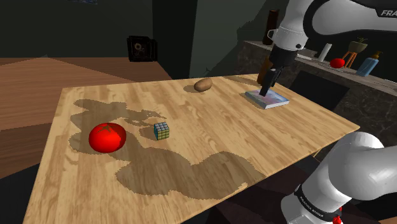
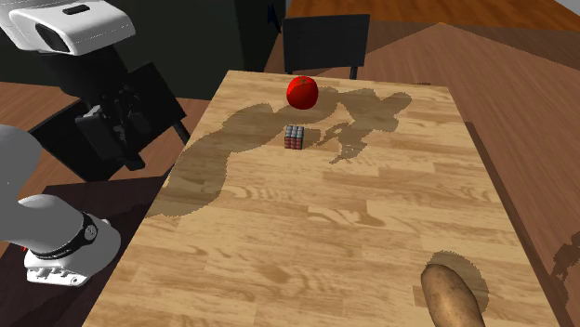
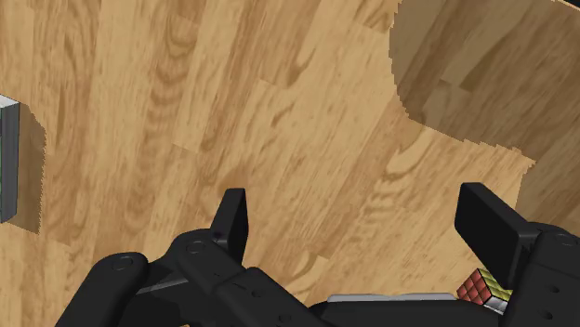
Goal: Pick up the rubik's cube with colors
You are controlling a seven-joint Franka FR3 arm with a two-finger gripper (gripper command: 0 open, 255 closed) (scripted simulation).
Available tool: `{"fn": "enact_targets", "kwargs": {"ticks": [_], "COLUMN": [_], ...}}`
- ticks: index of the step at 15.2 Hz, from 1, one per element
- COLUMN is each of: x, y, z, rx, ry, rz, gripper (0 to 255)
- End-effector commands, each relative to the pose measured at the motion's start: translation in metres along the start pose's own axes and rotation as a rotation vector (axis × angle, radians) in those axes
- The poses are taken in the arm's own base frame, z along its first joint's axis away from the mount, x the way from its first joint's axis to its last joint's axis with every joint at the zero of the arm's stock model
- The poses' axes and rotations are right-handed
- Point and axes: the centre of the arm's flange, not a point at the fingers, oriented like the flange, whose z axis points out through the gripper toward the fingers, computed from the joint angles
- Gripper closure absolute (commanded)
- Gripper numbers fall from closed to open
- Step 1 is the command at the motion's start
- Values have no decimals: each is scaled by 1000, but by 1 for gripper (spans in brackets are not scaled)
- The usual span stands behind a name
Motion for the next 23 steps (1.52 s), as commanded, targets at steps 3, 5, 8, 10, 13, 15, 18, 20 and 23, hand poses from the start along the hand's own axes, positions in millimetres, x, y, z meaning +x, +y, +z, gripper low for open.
{"fn": "enact_targets", "kwargs": {"ticks": [3,5,8,10,13,15,18,20,23], "x": [19,38,66,84,112,130,157,175,202], "y": [-12,-25,-44,-57,-76,-90,-110,-124,-145], "z": [14,27,47,61,81,94,114,128,148], "rx": [7,14,24,31,41,47,58,64,75], "ry": [-3,-7,-12,-15,-20,-24,-29,-32,-37], "rz": [-5,-10,-17,-22,-29,-34,-41,-46,-54], "gripper": [0,0,0,0,0,0,0,0,0]}}
